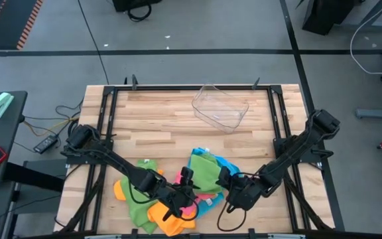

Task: Fold microfiber towels
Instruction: Fold the top green towel

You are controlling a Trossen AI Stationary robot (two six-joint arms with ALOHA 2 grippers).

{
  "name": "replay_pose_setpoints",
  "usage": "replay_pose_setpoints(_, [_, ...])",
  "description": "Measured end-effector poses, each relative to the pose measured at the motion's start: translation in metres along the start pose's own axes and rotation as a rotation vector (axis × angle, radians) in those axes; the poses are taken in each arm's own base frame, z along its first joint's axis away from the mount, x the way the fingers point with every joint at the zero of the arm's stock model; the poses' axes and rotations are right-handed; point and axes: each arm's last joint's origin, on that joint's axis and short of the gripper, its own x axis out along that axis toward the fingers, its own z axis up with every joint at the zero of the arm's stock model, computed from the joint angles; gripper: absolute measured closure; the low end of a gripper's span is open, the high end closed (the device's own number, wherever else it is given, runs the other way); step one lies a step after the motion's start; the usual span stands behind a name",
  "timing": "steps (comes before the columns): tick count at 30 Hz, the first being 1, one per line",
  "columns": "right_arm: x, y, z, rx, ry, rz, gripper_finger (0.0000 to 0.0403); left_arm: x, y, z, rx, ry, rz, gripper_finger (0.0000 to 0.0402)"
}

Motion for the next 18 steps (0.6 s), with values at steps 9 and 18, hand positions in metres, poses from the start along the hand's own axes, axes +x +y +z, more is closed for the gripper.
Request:
replay_pose_setpoints(9, [0.005,-0.008,-0.005,0.075,0.036,-0.032,0.0389,-0.003,-0.007,0.000,-0.126,-0.005,0.142,0.0210])
replay_pose_setpoints(18, [0.008,-0.013,-0.009,0.072,0.086,-0.099,0.0388,-0.001,-0.019,-0.004,-0.200,-0.014,0.217,0.0173])
